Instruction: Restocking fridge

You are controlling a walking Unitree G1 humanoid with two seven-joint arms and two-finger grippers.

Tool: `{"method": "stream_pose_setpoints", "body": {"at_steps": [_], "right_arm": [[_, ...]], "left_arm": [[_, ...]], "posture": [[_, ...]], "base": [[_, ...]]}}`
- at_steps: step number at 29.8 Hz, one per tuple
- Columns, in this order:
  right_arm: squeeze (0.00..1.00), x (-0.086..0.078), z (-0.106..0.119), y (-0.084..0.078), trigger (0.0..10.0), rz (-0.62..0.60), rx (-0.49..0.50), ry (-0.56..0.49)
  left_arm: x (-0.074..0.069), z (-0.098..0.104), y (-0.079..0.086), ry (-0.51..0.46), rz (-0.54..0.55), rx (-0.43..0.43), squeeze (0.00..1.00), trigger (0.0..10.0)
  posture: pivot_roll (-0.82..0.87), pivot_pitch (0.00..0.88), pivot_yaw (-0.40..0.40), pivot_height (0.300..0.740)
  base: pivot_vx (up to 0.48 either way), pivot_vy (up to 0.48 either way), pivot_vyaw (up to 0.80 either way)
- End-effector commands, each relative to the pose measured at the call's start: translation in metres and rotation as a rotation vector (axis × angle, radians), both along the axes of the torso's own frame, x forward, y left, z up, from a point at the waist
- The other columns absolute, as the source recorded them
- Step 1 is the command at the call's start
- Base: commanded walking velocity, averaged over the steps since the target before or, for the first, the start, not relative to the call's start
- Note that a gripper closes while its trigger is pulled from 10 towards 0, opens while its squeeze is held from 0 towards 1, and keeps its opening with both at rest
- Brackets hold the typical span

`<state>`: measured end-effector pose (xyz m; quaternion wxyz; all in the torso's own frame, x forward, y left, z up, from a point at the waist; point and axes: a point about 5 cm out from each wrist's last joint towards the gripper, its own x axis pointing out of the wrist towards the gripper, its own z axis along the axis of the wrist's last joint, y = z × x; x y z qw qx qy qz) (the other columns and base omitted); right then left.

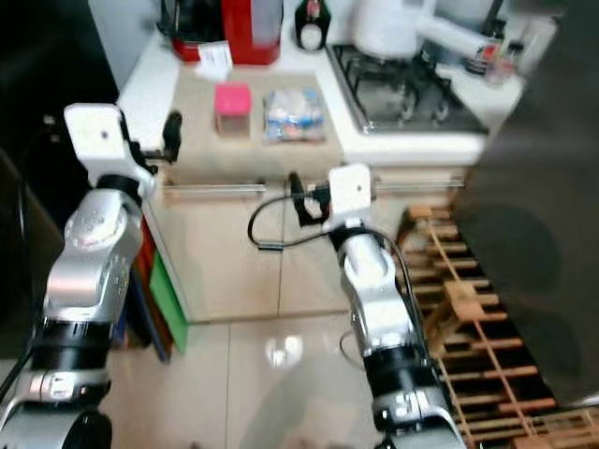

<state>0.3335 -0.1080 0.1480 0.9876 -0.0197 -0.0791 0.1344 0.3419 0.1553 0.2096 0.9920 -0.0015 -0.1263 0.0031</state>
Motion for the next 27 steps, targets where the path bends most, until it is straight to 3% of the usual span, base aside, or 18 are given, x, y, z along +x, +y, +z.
{"method": "stream_pose_setpoints", "body": {"at_steps": [1, 6, 12, 13, 17, 19, 20, 22, 26, 27], "right_arm": [[0.0, 0.001, 0.007, -0.009, 10.0, -0.031, -0.006, -0.025], [0.0, -0.001, 0.007, -0.009, 10.0, -0.035, -0.003, -0.031], [0.0, -0.001, 0.02, -0.01, 10.0, -0.054, -0.023, -0.083], [0.0, -0.001, 0.032, -0.011, 10.0, -0.058, -0.013, -0.119], [0.0, 0.0, 0.046, -0.012, 10.0, -0.065, 0.003, -0.157], [0.0, 0.003, 0.077, -0.019, 10.0, -0.082, 0.01, -0.242], [0.0, 0.003, 0.077, -0.019, 10.0, -0.082, 0.01, -0.242], [0.0, 0.007, 0.1, -0.027, 10.0, -0.106, 0.007, -0.3], [0.0, 0.013, 0.108, -0.034, 10.0, -0.121, 0.019, -0.294], [0.0, 0.017, 0.104, -0.037, 10.0, -0.117, 0.074, -0.241]], "left_arm": [[0.001, 0.006, -0.013, -0.021, -0.053, 0.007, 0.0, 10.0], [-0.001, 0.006, -0.015, -0.018, -0.062, 0.006, 0.0, 10.0], [-0.002, 0.011, -0.016, -0.039, -0.062, -0.002, 0.0, 10.0], [-0.003, 0.015, -0.016, -0.055, -0.061, -0.007, 0.0, 10.0], [-0.004, 0.019, -0.017, -0.078, -0.063, -0.003, 0.0, 10.0], [-0.006, 0.032, -0.023, -0.131, -0.11, -0.001, 0.0, 10.0], [-0.006, 0.032, -0.023, -0.131, -0.11, -0.001, 0.0, 10.0], [-0.006, 0.038, -0.026, -0.148, -0.121, 0.009, 0.0, 10.0], [-0.003, 0.038, -0.025, -0.129, -0.117, -0.002, 0.0, 10.0], [-0.002, 0.038, -0.024, -0.123, -0.118, -0.012, 0.0, 10.0]], "posture": [[-0.08, 0.0, -0.007, 0.74], [-0.08, 0.006, -0.004, 0.74], [-0.08, 0.012, -0.006, 0.74], [-0.08, 0.012, -0.007, 0.74], [-0.08, 0.012, -0.008, 0.74], [-0.08, 0.01, -0.009, 0.74], [-0.08, 0.01, -0.009, 0.74], [-0.08, 0.007, -0.009, 0.74], [-0.09, 0.002, -0.008, 0.74], [-0.09, 0.002, -0.008, 0.74]], "base": [[0.446, 0.0, -0.8], [0.445, 0.0, -0.75], [0.464, 0.0, 0.0], [0.48, 0.0, 0.0], [0.48, 0.0, 0.0], [0.48, 0.0, 0.0], [0.48, 0.0, 0.0], [0.424, 0.0, 0.0], [0.092, 0.0, 0.0], [0.0, 0.0, 0.0]]}}
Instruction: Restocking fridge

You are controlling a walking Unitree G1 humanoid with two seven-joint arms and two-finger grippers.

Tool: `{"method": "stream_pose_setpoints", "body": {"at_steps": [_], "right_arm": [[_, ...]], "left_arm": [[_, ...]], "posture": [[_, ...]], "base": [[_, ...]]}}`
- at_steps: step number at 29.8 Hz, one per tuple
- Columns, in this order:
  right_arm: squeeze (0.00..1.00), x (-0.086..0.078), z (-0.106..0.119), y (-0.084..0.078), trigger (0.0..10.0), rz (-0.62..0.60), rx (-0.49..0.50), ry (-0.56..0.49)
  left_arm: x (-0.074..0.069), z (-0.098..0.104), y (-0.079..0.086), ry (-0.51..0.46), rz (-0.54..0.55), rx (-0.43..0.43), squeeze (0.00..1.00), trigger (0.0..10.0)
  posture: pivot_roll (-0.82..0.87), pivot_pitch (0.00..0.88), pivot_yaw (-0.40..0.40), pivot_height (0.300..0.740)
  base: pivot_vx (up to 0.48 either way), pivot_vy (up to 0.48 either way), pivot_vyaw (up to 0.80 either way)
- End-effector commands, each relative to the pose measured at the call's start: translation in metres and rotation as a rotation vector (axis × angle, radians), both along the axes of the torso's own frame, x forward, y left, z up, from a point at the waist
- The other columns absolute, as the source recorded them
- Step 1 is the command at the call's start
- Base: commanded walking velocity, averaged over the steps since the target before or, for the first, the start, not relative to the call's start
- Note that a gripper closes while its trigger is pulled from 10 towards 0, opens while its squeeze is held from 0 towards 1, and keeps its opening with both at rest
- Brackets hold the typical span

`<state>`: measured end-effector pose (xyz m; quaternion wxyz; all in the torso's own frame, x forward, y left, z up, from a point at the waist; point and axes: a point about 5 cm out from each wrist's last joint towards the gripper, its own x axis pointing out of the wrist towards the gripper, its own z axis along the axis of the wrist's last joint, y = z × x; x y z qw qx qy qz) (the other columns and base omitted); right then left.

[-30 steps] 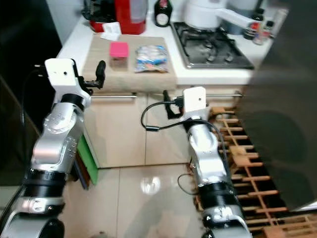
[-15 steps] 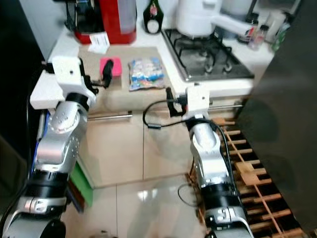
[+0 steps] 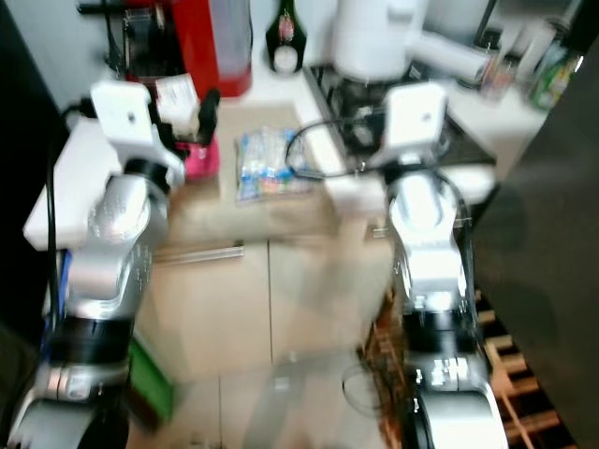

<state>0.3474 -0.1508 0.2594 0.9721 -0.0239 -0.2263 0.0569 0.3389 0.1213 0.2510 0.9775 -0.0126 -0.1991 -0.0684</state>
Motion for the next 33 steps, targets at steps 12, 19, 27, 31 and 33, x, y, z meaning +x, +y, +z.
{"method": "stream_pose_setpoints", "body": {"at_steps": [12, 19, 27, 31, 33], "right_arm": [[0.0, 0.03, -0.039, 0.004, 10.0, 0.177, 0.386, 0.38], [0.0, 0.033, -0.038, 0.014, 10.0, 0.242, 0.453, 0.421], [0.0, 0.033, -0.047, 0.012, 10.0, 0.222, 0.476, 0.48], [0.0, 0.034, -0.052, 0.009, 10.0, 0.202, 0.462, 0.503], [0.0, 0.032, -0.052, 0.008, 10.0, 0.183, 0.417, 0.492]], "left_arm": [[0.018, 0.006, -0.003, 0.123, -0.127, -0.084, 0.0, 10.0], [0.019, 0.011, 0.001, 0.12, -0.122, -0.082, 0.0, 10.0], [0.017, 0.005, -0.004, 0.165, -0.164, -0.101, 0.0, 10.0], [0.019, -0.003, -0.017, 0.222, -0.219, -0.049, 0.0, 10.0], [0.019, -0.006, -0.021, 0.239, -0.234, -0.04, 0.0, 10.0]], "posture": [[-0.06, 0.009, -0.005, 0.74], [-0.06, 0.02, 0.0, 0.74], [-0.06, 0.036, -0.008, 0.74], [-0.06, 0.046, -0.012, 0.74], [-0.06, 0.044, -0.013, 0.74]], "base": [[0.0, 0.0, 0.0], [0.0, 0.0, 0.0], [0.0, 0.0, 0.0], [0.0, 0.0, 0.0], [0.0, 0.0, 0.0]]}}
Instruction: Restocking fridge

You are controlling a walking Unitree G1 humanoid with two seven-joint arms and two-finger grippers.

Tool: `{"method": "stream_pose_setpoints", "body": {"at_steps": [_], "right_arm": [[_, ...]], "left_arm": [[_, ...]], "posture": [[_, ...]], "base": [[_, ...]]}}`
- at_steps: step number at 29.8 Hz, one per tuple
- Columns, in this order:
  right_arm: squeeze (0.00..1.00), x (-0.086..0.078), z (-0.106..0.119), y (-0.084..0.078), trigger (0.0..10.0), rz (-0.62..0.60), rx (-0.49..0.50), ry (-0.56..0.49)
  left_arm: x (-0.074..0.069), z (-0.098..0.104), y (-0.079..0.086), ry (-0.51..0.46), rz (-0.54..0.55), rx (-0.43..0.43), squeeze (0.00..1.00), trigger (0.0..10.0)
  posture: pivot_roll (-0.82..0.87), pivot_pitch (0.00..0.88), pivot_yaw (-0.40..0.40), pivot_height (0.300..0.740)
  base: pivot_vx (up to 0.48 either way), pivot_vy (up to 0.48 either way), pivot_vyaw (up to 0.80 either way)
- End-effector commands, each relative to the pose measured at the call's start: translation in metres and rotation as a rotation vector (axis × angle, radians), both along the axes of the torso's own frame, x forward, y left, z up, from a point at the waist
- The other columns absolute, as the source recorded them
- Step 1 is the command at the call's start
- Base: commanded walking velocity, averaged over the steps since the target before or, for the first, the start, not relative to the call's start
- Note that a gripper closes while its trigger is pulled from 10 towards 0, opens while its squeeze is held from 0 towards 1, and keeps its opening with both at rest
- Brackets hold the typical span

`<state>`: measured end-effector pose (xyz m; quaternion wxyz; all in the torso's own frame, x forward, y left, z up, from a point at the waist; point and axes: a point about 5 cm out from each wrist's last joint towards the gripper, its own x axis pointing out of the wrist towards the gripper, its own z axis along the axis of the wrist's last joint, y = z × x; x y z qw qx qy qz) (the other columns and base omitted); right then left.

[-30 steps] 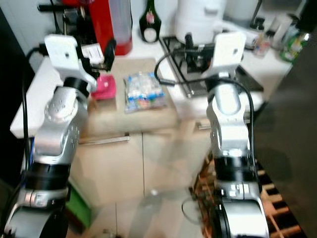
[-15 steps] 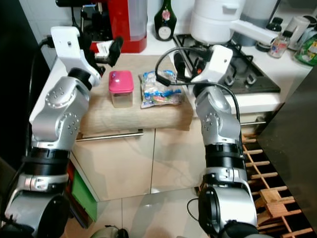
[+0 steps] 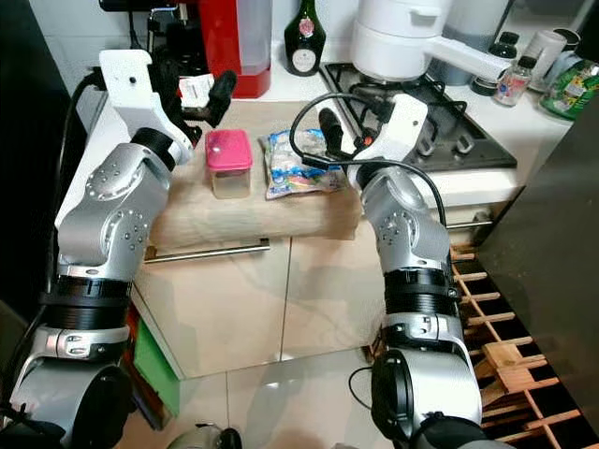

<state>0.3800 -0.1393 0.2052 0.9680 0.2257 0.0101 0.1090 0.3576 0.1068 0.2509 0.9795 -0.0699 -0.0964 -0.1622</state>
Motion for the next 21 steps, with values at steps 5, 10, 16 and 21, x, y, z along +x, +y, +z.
{"method": "stream_pose_setpoints", "body": {"at_steps": [5, 10, 16, 21], "right_arm": [[0.0, -0.011, 0.008, -0.01, 10.0, -0.074, -0.272, -0.116], [0.0, -0.025, 0.015, -0.008, 10.0, -0.103, -0.395, -0.227], [0.0, -0.024, 0.018, -0.003, 10.0, -0.093, -0.394, -0.246], [0.0, -0.026, 0.024, 0.001, 10.0, -0.068, -0.365, -0.259]], "left_arm": [[-0.007, 0.003, -0.007, -0.039, 0.016, -0.003, 0.0, 10.0], [-0.017, 0.005, -0.017, -0.095, 0.082, 0.019, 0.0, 10.0], [-0.013, 0.011, -0.022, -0.106, 0.066, -0.001, 0.0, 10.0], [-0.014, 0.011, -0.018, -0.093, 0.093, -0.025, 0.0, 10.0]], "posture": [[-0.07, 0.037, -0.008, 0.74], [-0.07, 0.035, -0.005, 0.74], [-0.08, 0.029, -0.011, 0.74], [-0.08, 0.031, -0.009, 0.74]], "base": [[0.0, 0.0, 0.0], [0.0, -0.463, 0.0], [0.0, -0.454, 0.0], [0.052, 0.0, 0.0]]}}
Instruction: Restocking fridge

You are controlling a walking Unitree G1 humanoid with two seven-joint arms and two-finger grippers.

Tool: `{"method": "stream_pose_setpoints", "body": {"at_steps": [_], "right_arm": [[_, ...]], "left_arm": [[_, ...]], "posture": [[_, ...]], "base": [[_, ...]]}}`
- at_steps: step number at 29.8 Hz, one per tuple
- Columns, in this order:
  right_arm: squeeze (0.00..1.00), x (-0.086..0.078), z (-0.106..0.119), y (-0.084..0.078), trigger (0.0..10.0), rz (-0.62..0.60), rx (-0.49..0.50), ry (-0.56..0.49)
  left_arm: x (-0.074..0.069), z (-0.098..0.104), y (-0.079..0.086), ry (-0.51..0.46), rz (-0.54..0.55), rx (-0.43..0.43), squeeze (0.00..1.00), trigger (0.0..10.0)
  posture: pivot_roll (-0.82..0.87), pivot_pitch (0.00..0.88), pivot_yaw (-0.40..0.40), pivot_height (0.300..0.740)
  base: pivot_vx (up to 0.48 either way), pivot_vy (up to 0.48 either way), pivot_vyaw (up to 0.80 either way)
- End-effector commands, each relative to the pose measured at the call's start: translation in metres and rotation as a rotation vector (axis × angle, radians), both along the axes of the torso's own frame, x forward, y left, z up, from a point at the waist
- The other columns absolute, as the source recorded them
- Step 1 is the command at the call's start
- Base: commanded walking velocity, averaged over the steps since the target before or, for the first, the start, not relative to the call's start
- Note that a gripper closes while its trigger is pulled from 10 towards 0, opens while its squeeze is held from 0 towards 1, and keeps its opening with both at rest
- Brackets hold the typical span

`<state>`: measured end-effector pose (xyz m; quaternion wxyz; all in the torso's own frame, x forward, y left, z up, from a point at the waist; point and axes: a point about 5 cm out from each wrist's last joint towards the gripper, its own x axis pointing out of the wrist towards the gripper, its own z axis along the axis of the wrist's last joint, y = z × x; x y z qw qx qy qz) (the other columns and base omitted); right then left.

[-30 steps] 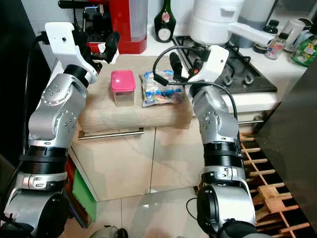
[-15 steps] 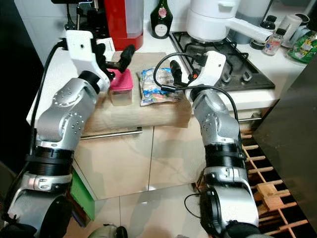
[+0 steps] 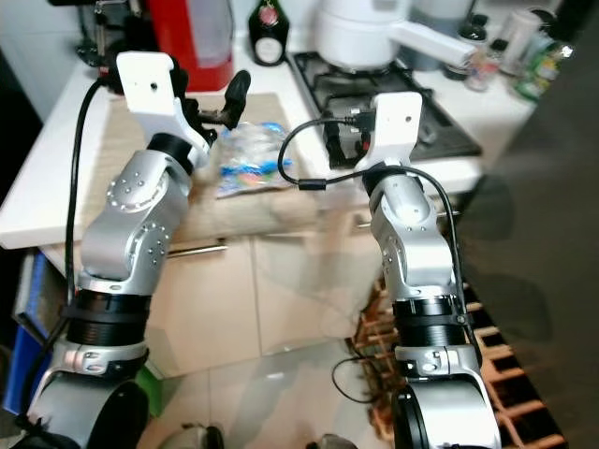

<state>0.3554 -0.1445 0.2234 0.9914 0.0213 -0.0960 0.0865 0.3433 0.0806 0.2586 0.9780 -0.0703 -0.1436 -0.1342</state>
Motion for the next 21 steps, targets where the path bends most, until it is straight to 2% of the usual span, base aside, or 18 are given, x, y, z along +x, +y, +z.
{"method": "stream_pose_setpoints", "body": {"at_steps": [1, 2, 5, 8, 11, 13, 16, 21], "right_arm": [[0.0, -0.001, 0.005, 0.006, 10.0, 0.03, 0.018, -0.012], [0.0, -0.002, 0.006, 0.008, 10.0, 0.046, 0.042, -0.006], [0.0, 0.002, 0.003, 0.018, 10.0, 0.126, 0.238, 0.072], [0.0, 0.008, 0.003, 0.025, 10.0, 0.177, 0.317, 0.107], [0.0, 0.014, 0.002, 0.034, 10.0, 0.229, 0.365, 0.146], [0.0, 0.018, 0.0, 0.039, 10.0, 0.252, 0.39, 0.167], [0.0, 0.022, -0.004, 0.044, 10.0, 0.27, 0.43, 0.206], [0.0, 0.029, -0.007, 0.057, 10.0, 0.308, 0.447, 0.233]], "left_arm": [[0.001, 0.003, 0.008, -0.004, 0.032, -0.004, 0.0, 10.0], [0.0, 0.003, 0.01, -0.007, 0.039, 0.002, 0.0, 10.0], [0.0, -0.003, 0.017, 0.006, 0.055, 0.029, 0.0, 10.0], [-0.001, -0.006, 0.025, 0.011, 0.064, 0.08, 0.0, 10.0], [0.0, -0.007, 0.04, 0.013, 0.085, 0.132, 0.0, 10.0], [-0.002, -0.005, 0.05, 0.006, 0.098, 0.135, 0.0, 10.0], [-0.007, -0.004, 0.055, 0.001, 0.09, 0.133, 0.0, 10.0], [-0.031, -0.01, 0.056, 0.012, -0.01, 0.144, 0.0, 10.0]], "posture": [[-0.08, 0.031, -0.009, 0.74], [-0.08, 0.031, -0.009, 0.74], [-0.08, 0.042, -0.006, 0.74], [-0.06, 0.05, -0.007, 0.74], [-0.04, 0.053, -0.012, 0.74], [-0.02, 0.054, -0.014, 0.74], [0.0, 0.058, -0.016, 0.74], [0.06, 0.077, -0.019, 0.74]], "base": [[0.0, 0.0, 0.0], [0.0, 0.0, 0.0], [0.0, 0.0, 0.0], [0.0, 0.0, 0.0], [0.0, 0.0, 0.0], [0.0, 0.0, 0.0], [0.0, 0.0, 0.0], [0.0, 0.0, 0.0]]}}
